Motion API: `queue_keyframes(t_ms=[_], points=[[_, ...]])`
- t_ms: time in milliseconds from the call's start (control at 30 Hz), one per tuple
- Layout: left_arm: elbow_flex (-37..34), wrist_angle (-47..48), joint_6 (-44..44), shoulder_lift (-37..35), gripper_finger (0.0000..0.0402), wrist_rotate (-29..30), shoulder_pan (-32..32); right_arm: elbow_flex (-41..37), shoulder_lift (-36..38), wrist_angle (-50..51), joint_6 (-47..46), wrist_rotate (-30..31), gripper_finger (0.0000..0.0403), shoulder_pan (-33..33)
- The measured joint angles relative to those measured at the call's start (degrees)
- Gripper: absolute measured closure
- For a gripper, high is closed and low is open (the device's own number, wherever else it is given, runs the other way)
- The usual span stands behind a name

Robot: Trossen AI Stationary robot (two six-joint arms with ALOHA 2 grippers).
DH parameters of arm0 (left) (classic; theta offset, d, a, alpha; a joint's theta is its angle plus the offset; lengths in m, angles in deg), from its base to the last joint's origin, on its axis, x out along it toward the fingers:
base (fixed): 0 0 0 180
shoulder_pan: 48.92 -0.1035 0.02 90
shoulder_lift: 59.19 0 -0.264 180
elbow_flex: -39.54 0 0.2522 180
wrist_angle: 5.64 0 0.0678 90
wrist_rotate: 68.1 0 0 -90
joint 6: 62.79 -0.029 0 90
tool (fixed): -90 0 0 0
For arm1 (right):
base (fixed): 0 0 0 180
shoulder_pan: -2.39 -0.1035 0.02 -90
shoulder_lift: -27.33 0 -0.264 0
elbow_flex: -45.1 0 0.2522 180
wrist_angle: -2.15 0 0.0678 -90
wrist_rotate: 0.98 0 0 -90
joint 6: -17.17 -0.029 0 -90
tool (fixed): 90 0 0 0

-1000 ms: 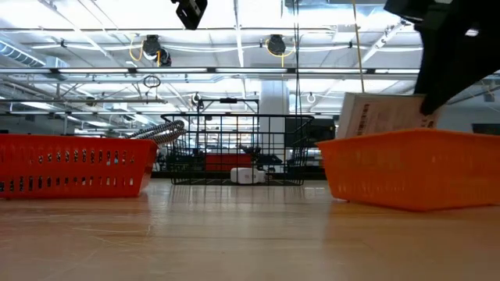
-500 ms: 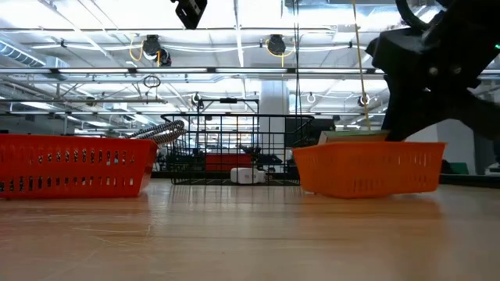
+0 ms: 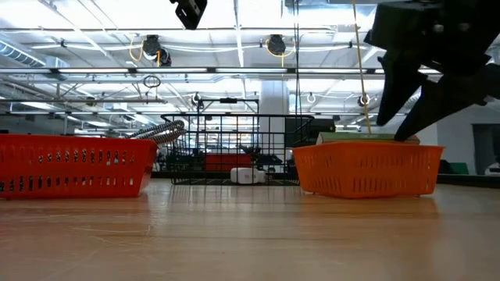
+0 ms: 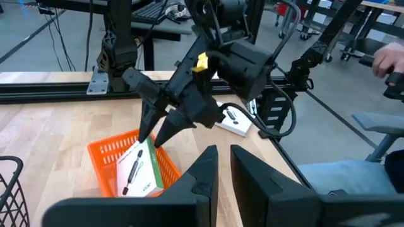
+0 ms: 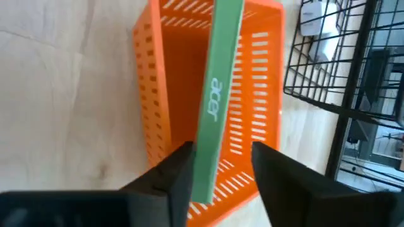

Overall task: Pick and place items into bin
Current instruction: Put the top card reader box into the orange basket

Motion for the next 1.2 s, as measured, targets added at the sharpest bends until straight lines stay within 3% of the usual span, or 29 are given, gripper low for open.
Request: queue_keyframes(t_ms=[233, 467, 700, 900, 1200], points=[[-0.02, 1.72, 0.02, 0.02, 0.0355, 0.01, 0.02, 2.73, 1.09, 5.02, -1.06, -0.01, 0.0191, -0.62], [-0.02, 2.52, -0.68, 0.02, 0.0355, 0.01, 0.02, 4.17, 3.87, -0.06, -3.18, -2.59, 0.0177, -1.59], [-0.08, 2.39, -1.56, 1.58, 0.0355, 0.04, 0.15, 4.17, 4.14, -8.35, 1.89, -2.55, 0.0198, -0.77], [-0.01, -0.31, -1.1, 5.27, 0.0355, 0.04, 0.19, 4.17, 4.14, -8.97, 2.01, -1.01, 0.0225, 1.82], [-0.04, -2.12, 1.43, 6.54, 0.0355, -0.01, 0.2, 1.67, 4.12, -10.53, 1.8, -4.36, 0.0311, 7.02]])
